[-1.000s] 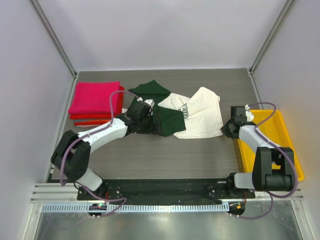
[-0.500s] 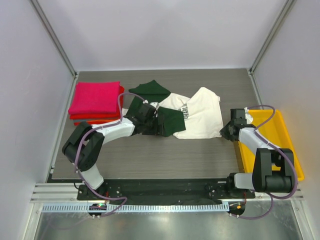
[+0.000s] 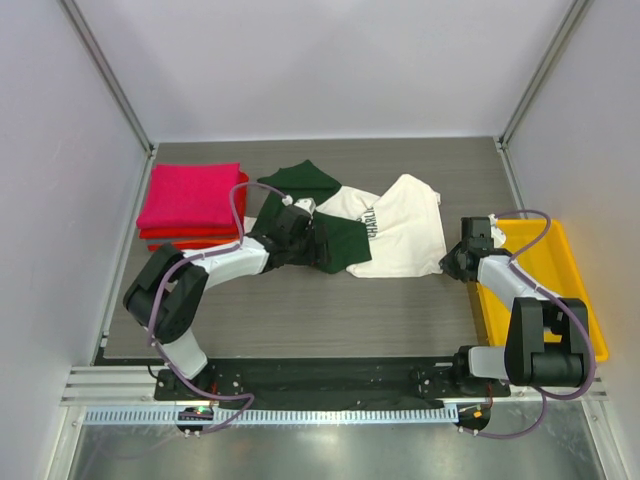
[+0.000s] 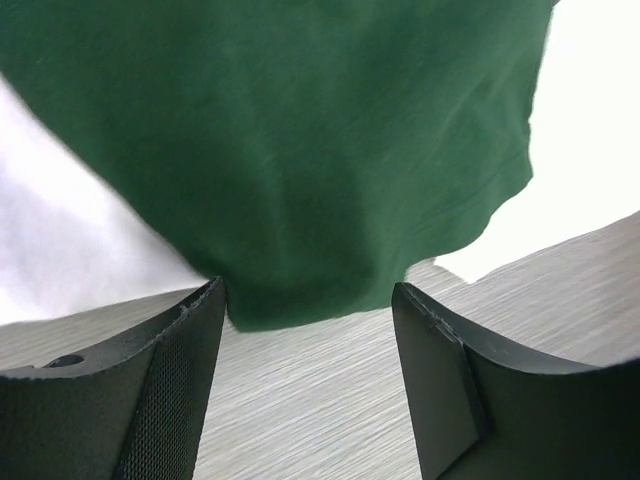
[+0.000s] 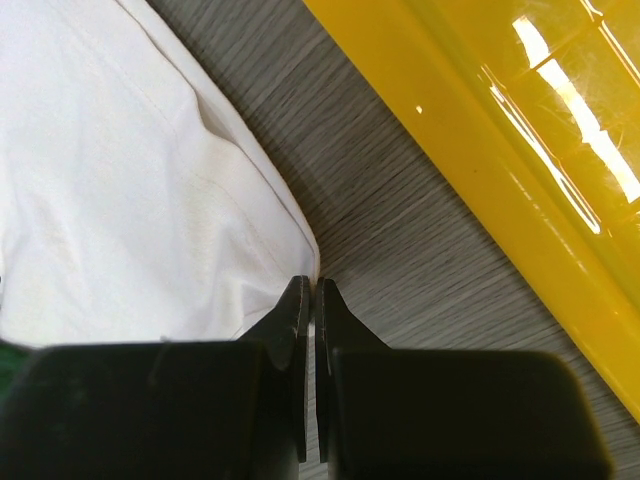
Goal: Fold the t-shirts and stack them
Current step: Flatten the tshirt out
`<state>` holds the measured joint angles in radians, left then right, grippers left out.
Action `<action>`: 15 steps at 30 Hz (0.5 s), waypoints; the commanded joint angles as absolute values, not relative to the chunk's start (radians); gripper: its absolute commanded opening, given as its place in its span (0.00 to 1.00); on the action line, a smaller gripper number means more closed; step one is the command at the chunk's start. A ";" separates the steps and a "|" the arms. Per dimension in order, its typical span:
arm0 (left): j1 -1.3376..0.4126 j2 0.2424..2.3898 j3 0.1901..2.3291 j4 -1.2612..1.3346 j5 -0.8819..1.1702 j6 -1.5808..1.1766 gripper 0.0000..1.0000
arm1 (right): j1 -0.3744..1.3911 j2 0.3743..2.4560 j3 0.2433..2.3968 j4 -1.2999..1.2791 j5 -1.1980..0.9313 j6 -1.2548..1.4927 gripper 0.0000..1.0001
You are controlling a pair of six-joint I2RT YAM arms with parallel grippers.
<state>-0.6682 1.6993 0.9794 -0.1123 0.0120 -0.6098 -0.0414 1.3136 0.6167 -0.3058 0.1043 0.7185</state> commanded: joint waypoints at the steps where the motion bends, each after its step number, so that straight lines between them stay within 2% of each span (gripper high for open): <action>1: -0.669 1.638 0.945 0.055 0.041 -0.649 0.68 | -0.044 1.312 0.641 -0.282 0.097 0.726 0.01; 15: -0.673 1.625 0.924 0.210 0.238 -0.794 0.61 | -0.044 1.335 0.630 -0.275 0.103 0.724 0.01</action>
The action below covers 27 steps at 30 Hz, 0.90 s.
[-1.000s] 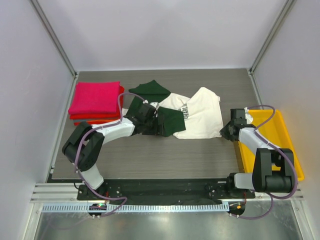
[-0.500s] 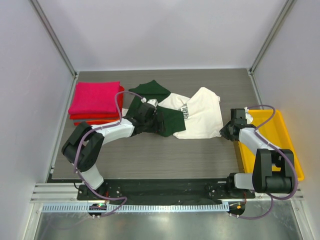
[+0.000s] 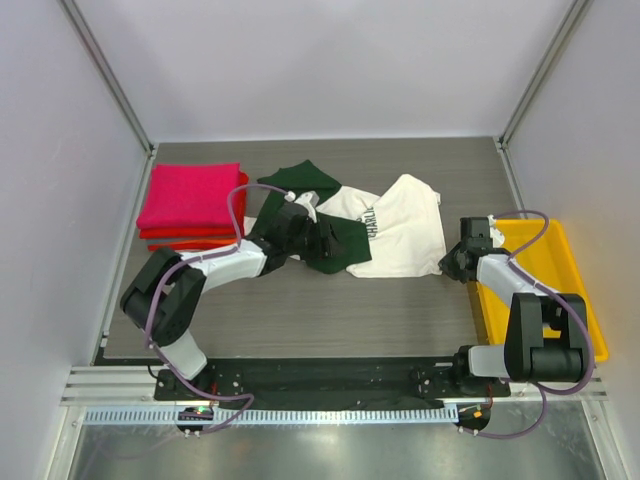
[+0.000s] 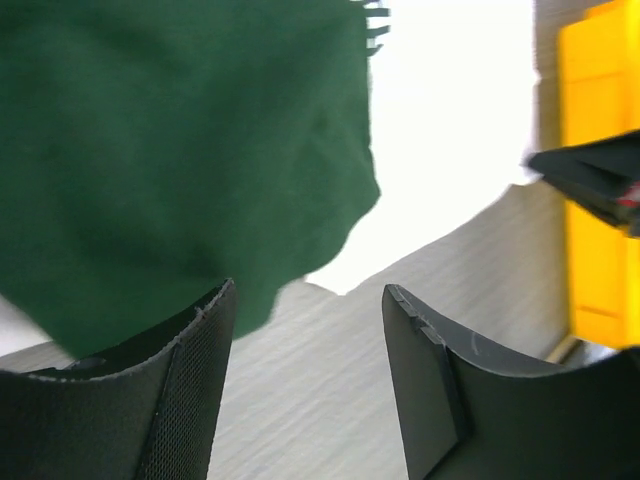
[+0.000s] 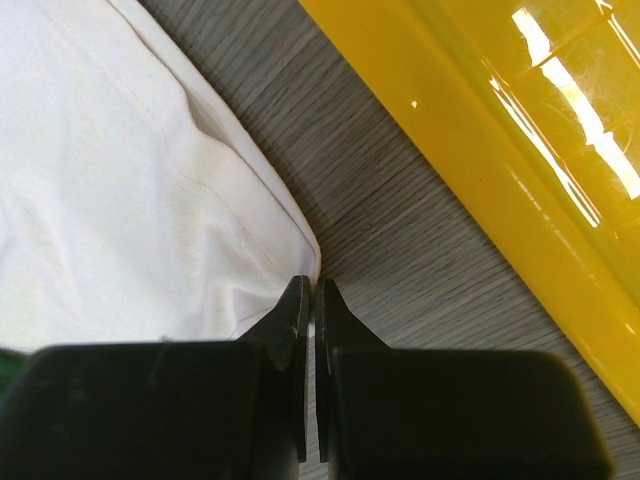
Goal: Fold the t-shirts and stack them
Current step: Flatten the tshirt out
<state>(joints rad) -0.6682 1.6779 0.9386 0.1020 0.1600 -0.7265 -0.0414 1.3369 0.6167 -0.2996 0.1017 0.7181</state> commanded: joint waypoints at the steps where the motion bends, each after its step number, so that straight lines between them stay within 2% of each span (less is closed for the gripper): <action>1: -0.676 1.603 0.919 0.221 0.254 -0.808 0.61 | -0.044 1.330 0.630 -0.273 0.103 0.726 0.01; 6: -0.678 1.549 0.916 0.189 0.284 -0.833 0.61 | -0.044 1.333 0.638 -0.275 0.101 0.724 0.01; 15: -0.664 1.411 0.858 -0.032 0.071 -0.729 0.66 | -0.044 1.341 0.637 -0.268 0.095 0.724 0.01; 22: -0.631 1.445 0.792 -0.037 0.038 -0.755 0.66 | -0.044 1.339 0.641 -0.268 0.090 0.723 0.01; 27: -0.586 1.494 0.730 0.095 0.104 -0.825 0.66 | -0.044 1.336 0.643 -0.267 0.087 0.719 0.01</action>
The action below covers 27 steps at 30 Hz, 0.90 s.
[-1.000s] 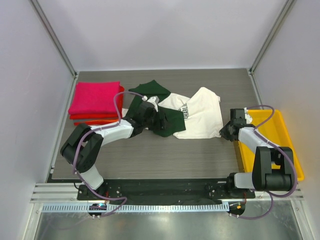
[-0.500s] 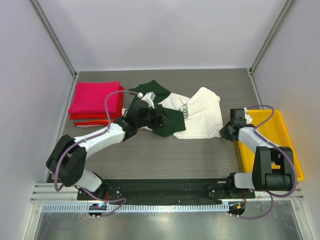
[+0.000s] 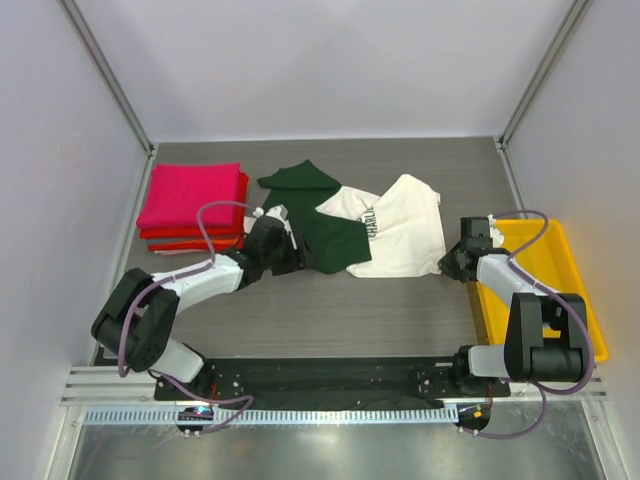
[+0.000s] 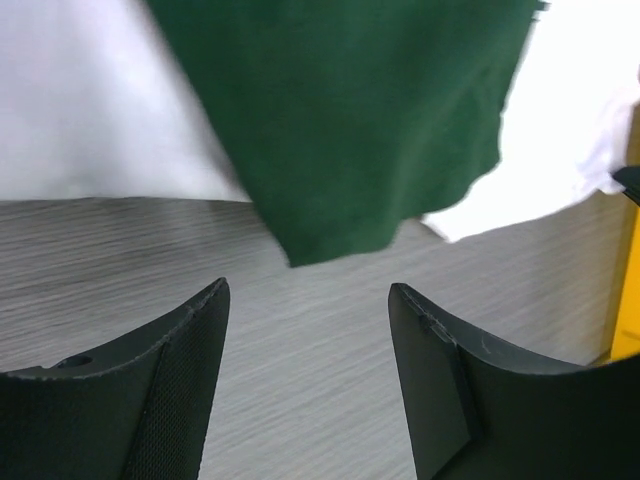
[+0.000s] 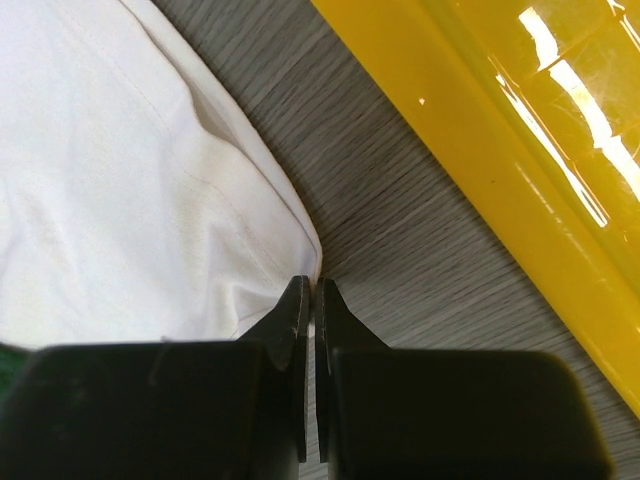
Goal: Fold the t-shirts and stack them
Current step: Flatten the tshirt out
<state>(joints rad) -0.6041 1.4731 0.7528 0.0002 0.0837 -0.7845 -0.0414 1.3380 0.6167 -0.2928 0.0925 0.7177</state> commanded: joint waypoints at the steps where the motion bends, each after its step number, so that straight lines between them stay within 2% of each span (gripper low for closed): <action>1: -0.586 1.511 0.727 0.109 0.101 -0.828 0.65 | -0.044 1.336 0.643 -0.268 0.087 0.719 0.01; 14: -0.584 1.631 0.628 0.469 0.121 -0.943 0.56 | -0.044 1.342 0.657 -0.268 0.080 0.721 0.01; 18: -0.586 1.632 0.615 0.520 0.089 -0.922 0.49 | -0.044 1.358 0.657 -0.262 0.072 0.722 0.01; 25: -0.597 1.634 0.598 0.621 0.086 -0.893 0.48 | -0.044 1.390 0.655 -0.249 0.051 0.723 0.01; 27: -0.612 1.640 0.600 0.647 0.098 -0.908 0.44 | -0.044 1.391 0.652 -0.242 0.048 0.723 0.01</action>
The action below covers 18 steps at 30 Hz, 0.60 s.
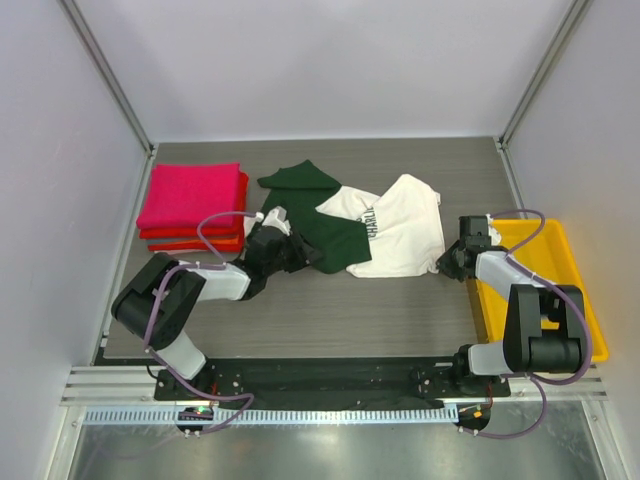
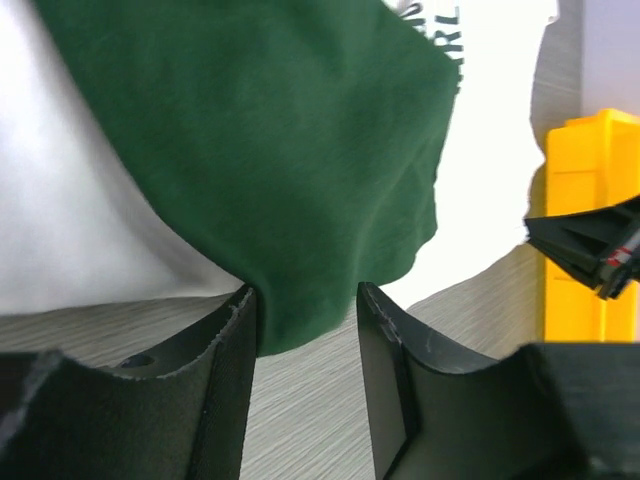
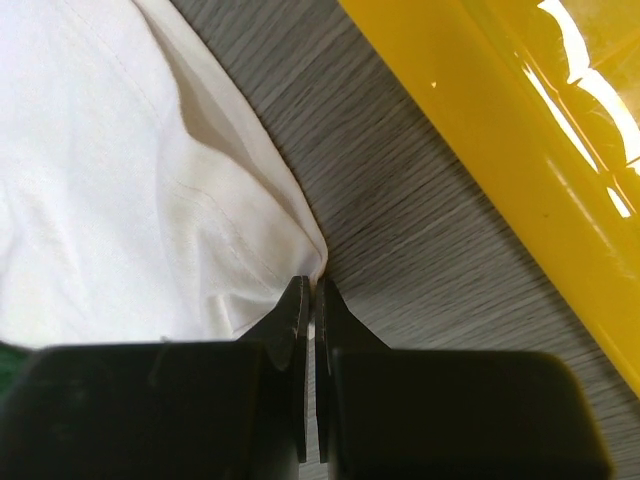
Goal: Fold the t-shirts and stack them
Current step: Flatten the tshirt out
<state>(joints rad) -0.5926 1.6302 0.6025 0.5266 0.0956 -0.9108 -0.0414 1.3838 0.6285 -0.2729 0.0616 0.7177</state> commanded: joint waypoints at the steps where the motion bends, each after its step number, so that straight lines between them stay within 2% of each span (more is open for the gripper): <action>1: -0.615 1.657 0.603 0.653 0.106 -0.913 0.42 | -0.044 1.393 0.652 -0.241 0.046 0.723 0.01; 6: -0.621 1.697 0.606 0.724 0.162 -0.953 0.26 | -0.044 1.399 0.647 -0.238 0.040 0.721 0.01; 7: -0.621 1.698 0.607 0.730 0.169 -0.957 0.17 | -0.044 1.401 0.647 -0.239 0.040 0.719 0.01; 10: -0.621 1.680 0.592 0.723 0.172 -0.985 0.00 | -0.044 1.397 0.646 -0.241 0.041 0.719 0.01; 14: -0.621 1.600 0.555 0.643 0.137 -1.003 0.00 | -0.044 1.399 0.644 -0.239 0.041 0.721 0.01; 18: -0.620 1.478 0.581 0.373 0.059 -1.005 0.00 | -0.044 1.402 0.643 -0.235 0.037 0.719 0.01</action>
<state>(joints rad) -0.6178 1.5772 0.5583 0.5365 0.1230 -0.9928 -0.0418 1.3930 0.6289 -0.2531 0.0441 0.7174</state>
